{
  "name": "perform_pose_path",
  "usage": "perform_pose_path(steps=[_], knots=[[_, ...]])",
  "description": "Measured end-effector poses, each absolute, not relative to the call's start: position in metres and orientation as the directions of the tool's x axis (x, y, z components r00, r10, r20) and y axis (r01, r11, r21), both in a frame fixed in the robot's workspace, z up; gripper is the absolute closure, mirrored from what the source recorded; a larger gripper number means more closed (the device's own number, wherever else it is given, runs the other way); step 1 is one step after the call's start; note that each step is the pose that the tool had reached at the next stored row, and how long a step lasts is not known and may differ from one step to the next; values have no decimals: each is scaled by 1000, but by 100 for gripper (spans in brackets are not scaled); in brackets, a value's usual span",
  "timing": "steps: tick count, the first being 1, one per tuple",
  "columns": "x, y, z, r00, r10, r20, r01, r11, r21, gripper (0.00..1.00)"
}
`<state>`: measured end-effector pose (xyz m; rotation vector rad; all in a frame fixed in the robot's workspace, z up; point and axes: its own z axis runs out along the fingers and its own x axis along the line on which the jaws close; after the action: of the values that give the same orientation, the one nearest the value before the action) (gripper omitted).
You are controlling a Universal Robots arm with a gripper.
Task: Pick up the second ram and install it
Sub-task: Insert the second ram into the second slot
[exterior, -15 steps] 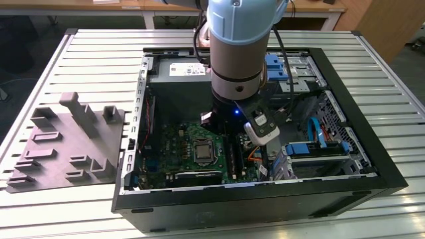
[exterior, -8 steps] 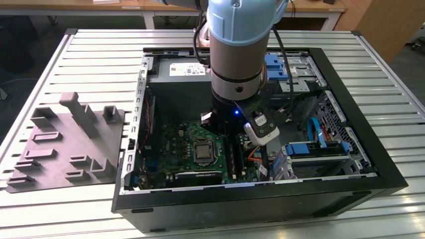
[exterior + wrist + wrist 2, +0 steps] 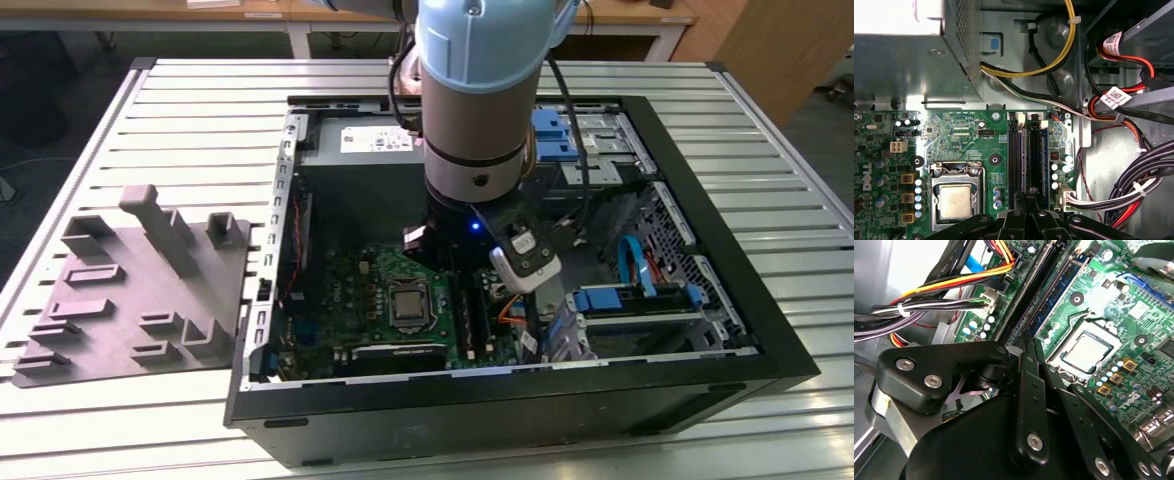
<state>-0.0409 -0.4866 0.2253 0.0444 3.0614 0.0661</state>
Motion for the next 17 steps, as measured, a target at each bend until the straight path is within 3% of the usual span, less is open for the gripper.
perform_pose_path(steps=[17], knots=[[-42, -487, 224, -997, 27, -79, 24, 999, 45, 89]])
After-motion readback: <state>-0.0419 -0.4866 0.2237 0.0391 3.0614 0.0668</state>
